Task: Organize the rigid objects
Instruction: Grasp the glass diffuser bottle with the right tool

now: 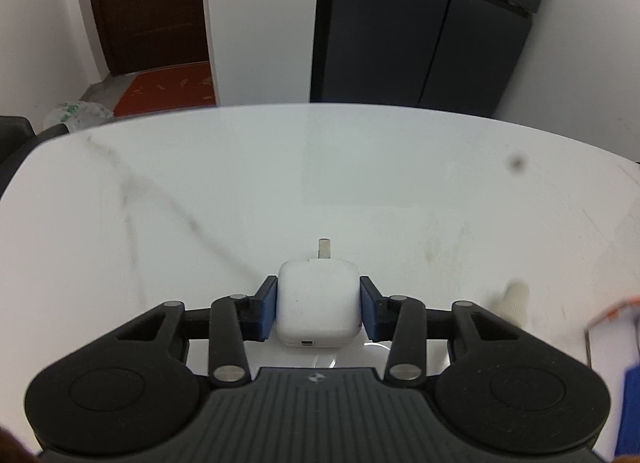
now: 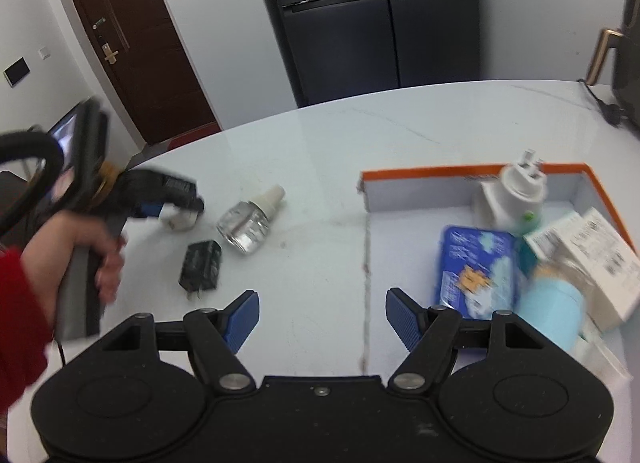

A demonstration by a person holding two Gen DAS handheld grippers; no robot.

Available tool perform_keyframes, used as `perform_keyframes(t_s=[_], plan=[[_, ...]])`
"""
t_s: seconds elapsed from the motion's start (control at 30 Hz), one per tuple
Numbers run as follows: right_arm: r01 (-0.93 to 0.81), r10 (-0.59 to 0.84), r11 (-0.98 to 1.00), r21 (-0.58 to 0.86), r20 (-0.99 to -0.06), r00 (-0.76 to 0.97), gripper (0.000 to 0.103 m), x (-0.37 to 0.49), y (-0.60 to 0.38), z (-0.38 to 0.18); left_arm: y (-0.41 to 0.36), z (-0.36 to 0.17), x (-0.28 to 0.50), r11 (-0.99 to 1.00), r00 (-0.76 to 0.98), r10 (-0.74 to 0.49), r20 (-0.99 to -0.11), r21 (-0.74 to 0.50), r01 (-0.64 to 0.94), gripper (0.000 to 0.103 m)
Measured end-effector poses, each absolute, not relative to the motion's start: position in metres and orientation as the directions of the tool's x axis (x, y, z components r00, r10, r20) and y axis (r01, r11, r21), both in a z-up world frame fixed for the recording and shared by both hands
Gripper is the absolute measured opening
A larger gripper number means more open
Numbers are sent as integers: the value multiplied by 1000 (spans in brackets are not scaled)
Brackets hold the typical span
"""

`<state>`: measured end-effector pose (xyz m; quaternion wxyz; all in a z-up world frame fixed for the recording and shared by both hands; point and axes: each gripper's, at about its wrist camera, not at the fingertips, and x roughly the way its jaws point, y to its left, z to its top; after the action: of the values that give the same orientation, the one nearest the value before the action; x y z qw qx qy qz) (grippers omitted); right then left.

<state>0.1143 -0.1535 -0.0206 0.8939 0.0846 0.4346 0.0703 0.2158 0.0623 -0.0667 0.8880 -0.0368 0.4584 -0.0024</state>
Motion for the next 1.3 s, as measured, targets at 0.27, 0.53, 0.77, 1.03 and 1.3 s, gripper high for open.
perform_keyframes(t_s=[0.27, 0.53, 0.77, 1.03, 1.3], plan=[[-67, 248, 964, 257, -783, 571, 83, 166, -112, -39, 93, -55, 113, 998, 608, -39, -793, -56, -9, 42], [90, 163, 964, 251, -823, 543, 88, 215, -75, -63, 121, -38, 48, 994, 629, -20, -777, -83, -70, 42], [51, 83, 990, 135, -824, 561, 87, 234, -37, -76, 136, -33, 44, 990, 640, -33, -768, -113, -84, 42], [-78, 97, 995, 64, -812, 575, 62, 191, -41, -72, 135, -32, 46, 986, 655, -45, -754, -139, -93, 42], [-382, 323, 913, 139, -819, 475, 62, 111, -40, -63, 127, -28, 35, 988, 663, -45, -748, -132, -81, 42]])
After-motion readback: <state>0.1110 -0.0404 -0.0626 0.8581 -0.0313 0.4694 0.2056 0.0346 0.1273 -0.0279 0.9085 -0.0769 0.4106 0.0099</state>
